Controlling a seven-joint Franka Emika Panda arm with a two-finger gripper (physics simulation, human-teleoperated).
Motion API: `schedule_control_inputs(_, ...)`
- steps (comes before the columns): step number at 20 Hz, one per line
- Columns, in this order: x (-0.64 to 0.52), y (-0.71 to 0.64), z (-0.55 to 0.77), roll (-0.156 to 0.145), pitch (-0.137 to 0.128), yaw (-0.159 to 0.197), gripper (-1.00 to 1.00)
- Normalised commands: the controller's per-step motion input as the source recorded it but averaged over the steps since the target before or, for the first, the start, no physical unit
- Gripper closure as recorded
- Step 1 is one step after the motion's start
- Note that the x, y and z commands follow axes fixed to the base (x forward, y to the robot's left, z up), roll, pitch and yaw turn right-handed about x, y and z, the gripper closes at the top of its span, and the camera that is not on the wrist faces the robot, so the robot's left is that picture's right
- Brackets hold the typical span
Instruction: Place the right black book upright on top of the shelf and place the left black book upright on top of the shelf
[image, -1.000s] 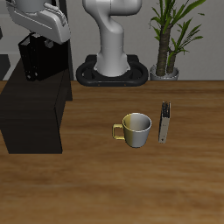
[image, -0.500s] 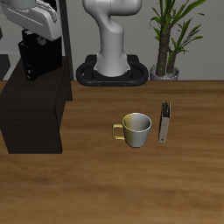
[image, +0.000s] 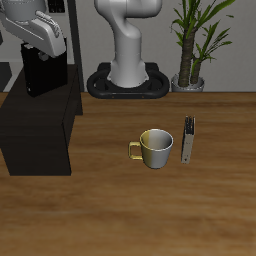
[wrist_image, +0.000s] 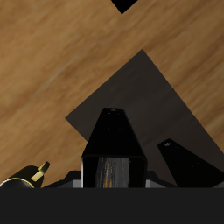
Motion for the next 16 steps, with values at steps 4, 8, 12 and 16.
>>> schedule_control_inputs(4, 0.07, 0.04, -0.14, 0.028, 0.016, -0.027, 1.00)
schedule_control_inputs(8, 0.03, -0.03, -0.02, 0.001, 0.001, -0.018, 1.00)
schedule_control_inputs(12, 0.05, -0.11, -0.11, -0.013, 0.014, -0.034, 1.00)
schedule_control_inputs(16, 0.03, -0.10, -0.12, -0.035, 0.013, -0.017, 1.00)
